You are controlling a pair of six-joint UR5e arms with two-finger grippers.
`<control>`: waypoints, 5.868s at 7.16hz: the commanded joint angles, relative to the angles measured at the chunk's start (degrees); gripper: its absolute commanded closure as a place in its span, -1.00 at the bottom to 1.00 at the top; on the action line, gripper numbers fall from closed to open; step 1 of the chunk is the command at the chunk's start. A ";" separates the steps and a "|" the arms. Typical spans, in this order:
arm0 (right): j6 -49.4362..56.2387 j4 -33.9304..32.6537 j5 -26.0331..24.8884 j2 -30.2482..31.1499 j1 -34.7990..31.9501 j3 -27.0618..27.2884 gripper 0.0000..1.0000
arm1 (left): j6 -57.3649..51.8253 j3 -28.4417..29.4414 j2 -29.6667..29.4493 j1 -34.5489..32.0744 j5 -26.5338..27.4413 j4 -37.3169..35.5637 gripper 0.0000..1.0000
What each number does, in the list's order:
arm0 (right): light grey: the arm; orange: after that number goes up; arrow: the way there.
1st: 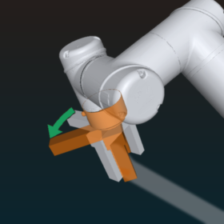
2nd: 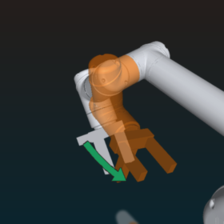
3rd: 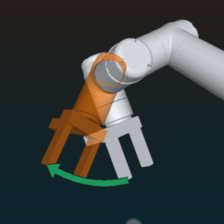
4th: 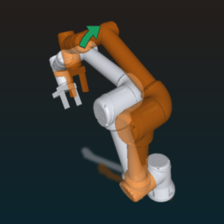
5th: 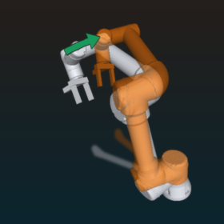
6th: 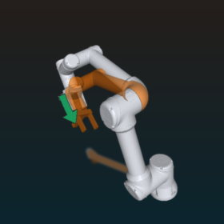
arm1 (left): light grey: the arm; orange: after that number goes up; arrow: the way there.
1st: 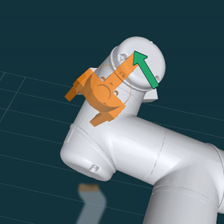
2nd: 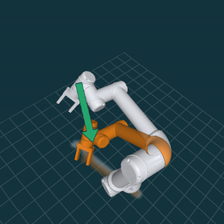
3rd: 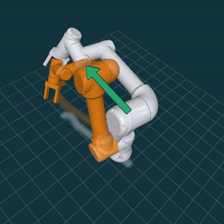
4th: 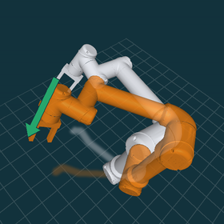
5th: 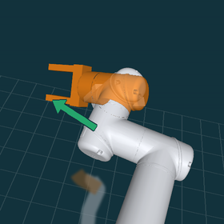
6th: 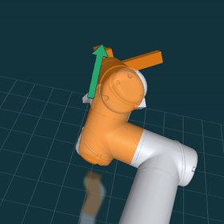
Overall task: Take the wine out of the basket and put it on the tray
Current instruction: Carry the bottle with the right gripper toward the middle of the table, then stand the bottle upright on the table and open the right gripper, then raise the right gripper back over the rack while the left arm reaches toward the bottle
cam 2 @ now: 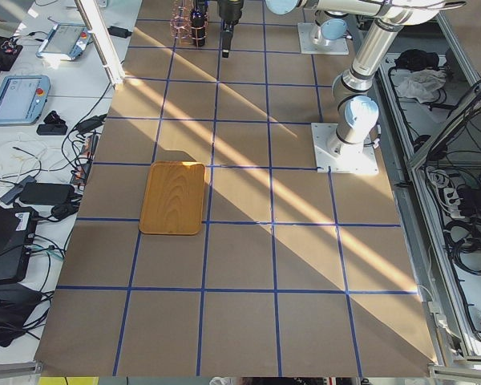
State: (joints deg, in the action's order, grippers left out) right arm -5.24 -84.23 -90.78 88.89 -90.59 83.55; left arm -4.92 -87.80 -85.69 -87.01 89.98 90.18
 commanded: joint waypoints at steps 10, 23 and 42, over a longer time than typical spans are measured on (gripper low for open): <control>-22.35 -22.12 -0.10 -16.38 -24.19 -1.63 1.00 | 0.09 -0.09 -0.09 0.00 -0.07 0.00 -1.00; -27.89 -22.73 -0.19 -17.18 -28.24 -0.84 -0.71 | 0.00 -0.09 -0.09 0.00 0.11 0.00 -1.00; -2.49 -11.03 0.17 5.94 -1.43 6.37 -1.00 | 12.31 0.26 -17.31 -18.19 -7.01 -14.77 -1.00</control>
State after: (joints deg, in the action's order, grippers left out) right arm -7.77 -93.91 -89.92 94.98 -92.09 90.19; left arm 7.46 -87.69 -101.05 -104.74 82.89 75.53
